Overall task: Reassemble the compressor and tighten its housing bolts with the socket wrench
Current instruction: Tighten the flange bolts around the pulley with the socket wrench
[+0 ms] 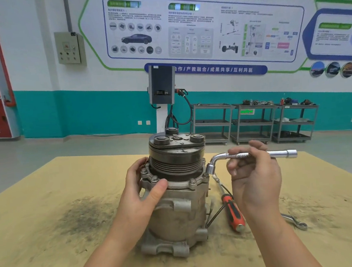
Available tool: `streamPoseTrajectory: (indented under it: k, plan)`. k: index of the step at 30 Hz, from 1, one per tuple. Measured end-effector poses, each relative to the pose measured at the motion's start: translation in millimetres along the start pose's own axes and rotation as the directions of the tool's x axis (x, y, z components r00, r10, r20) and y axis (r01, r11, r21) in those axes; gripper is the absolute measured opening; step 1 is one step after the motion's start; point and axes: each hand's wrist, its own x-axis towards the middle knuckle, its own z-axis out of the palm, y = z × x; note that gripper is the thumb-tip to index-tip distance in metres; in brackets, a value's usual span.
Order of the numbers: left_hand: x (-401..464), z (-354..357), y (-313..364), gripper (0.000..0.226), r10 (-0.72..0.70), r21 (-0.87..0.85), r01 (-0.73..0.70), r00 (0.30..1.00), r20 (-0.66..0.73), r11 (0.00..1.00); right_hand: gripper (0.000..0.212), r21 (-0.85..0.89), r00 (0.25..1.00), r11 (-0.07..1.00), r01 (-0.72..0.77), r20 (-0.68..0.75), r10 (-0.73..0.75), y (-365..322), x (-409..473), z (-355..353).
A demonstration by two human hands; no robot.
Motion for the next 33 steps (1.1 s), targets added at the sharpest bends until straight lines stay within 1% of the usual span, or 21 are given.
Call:
streamPoseTrajectory:
  k: [2,5,7,9,11,13,15,17,21,24,26,29,30,31,32,33]
  plan:
    - [-1.9,0.8,0.9,0.073,0.012,0.043,-0.011,1.000,-0.026,0.999,0.014,0.008,1.000,1.000,0.013,0.028,-0.014,-1.4,0.6,-0.1]
    - [-4.0,1.6,2.7,0.090,0.027,0.098,-0.021,0.998,-0.051,0.995,0.019,-0.003,0.997,1.000,0.004,0.083,-0.004,-0.1,0.7,-0.3]
    - [-4.9,2.4,6.5,0.091,0.001,0.124,0.002,1.000,-0.027,0.992,0.017,0.003,0.993,0.999,-0.044,0.109,0.043,0.8,3.1,-1.0]
    - [-4.2,2.6,8.2,0.096,-0.035,0.136,0.035,0.999,-0.006,0.990,0.017,0.013,0.987,0.992,-0.122,0.109,0.120,0.5,7.3,-2.6]
    - [-3.4,1.3,6.7,0.109,-0.052,0.138,0.050,0.999,0.015,0.989,0.017,0.033,0.979,0.982,-0.184,0.094,0.180,0.0,11.1,-4.6]
    - [-2.4,-1.2,4.9,0.127,-0.069,0.146,0.062,0.997,0.045,0.987,0.017,0.057,0.979,0.979,-0.193,0.070,0.189,-0.8,13.0,-5.7]
    - [-1.5,-2.8,5.3,0.135,-0.078,0.154,0.068,0.995,0.066,0.986,0.015,0.095,0.980,0.977,-0.192,0.061,0.187,-1.3,13.4,-6.3]
    - [-1.8,-1.6,6.3,0.133,-0.077,0.148,0.066,0.995,0.070,0.987,0.016,0.095,0.980,0.978,-0.188,0.082,0.181,-1.4,12.9,-6.2]
    - [-5.0,3.9,7.3,0.111,-0.052,0.088,0.052,0.999,-0.001,0.995,0.016,0.045,0.974,0.980,-0.195,0.131,0.187,-1.6,13.0,-2.7]
    - [-7.5,8.4,9.6,0.103,-0.035,0.080,0.037,0.999,-0.038,0.996,0.016,0.012,0.965,0.978,-0.208,0.165,0.203,-3.9,19.7,1.1]
    - [-10.4,13.2,11.5,0.094,-0.019,0.068,0.023,0.998,-0.064,0.997,0.015,0.006,0.959,0.972,-0.235,0.166,0.231,-4.7,25.1,2.5]
    - [-13.8,19.5,15.6,0.083,-0.022,0.060,0.028,0.995,-0.099,0.998,0.015,0.029,0.954,0.961,-0.277,0.132,0.271,-2.6,28.7,1.6]
    - [-14.2,20.5,16.1,0.082,-0.025,0.059,0.031,0.994,-0.103,0.998,0.016,0.024,0.958,0.964,-0.265,0.123,0.260,-1.2,28.1,1.1]
    - [-14.4,20.9,16.9,0.082,-0.024,0.060,0.031,0.994,-0.104,0.998,0.017,-0.007,0.968,0.975,-0.221,0.121,0.220,-0.1,26.6,0.8]
    - [-14.1,20.8,17.5,0.081,-0.022,0.062,0.028,0.995,-0.101,0.998,0.018,-0.066,0.982,0.989,-0.133,0.128,0.141,0.4,23.6,1.0]
    - [-13.7,20.3,18.0,0.081,-0.017,0.064,0.023,0.995,-0.097,0.998,0.018,-0.141,0.988,0.990,-0.009,0.152,0.031,0.4,19.3,1.1]
